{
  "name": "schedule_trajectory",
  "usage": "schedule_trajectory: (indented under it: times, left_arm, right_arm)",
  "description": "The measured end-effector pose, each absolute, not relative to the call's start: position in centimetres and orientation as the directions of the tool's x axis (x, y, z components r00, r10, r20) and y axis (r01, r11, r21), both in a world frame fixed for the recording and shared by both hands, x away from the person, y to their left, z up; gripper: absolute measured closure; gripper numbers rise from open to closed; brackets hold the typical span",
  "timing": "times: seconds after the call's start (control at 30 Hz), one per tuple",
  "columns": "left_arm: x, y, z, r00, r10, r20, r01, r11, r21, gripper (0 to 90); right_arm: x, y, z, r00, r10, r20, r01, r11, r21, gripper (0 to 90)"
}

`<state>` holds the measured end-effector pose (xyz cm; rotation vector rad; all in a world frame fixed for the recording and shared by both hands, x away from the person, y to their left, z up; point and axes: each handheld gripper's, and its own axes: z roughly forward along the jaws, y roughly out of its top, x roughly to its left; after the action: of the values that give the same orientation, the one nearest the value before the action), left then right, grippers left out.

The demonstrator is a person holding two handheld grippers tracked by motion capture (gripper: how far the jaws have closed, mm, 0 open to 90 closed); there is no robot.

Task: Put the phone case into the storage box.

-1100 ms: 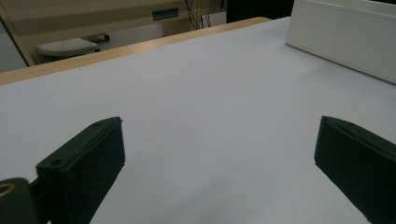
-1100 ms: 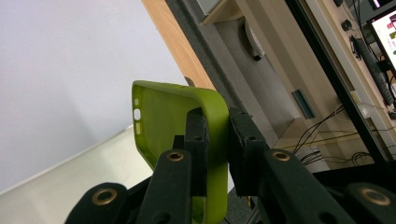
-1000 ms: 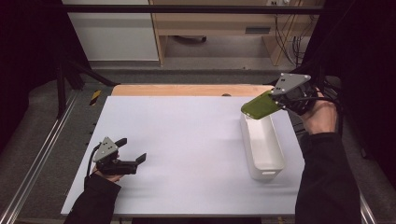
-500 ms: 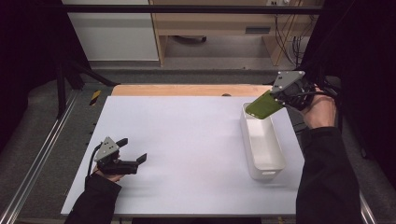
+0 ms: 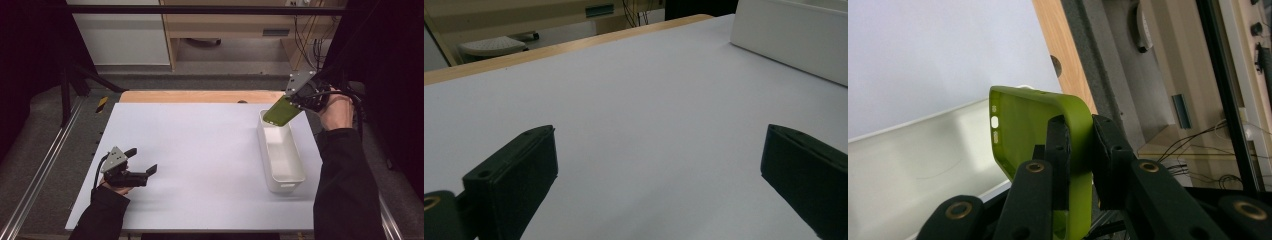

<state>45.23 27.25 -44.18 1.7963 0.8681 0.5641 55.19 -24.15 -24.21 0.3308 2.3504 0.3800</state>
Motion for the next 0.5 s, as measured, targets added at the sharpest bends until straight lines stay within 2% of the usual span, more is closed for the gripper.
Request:
schedule_trajectory:
  times: [0.5]
  left_arm:
    - [45.4,27.2,-44.4,0.632,0.774,-0.024,0.31,-0.224,0.924,1.4]
  right_arm:
    - [57.7,-23.3,-25.9,-0.756,0.21,-0.62,0.063,0.966,0.25,78.8]
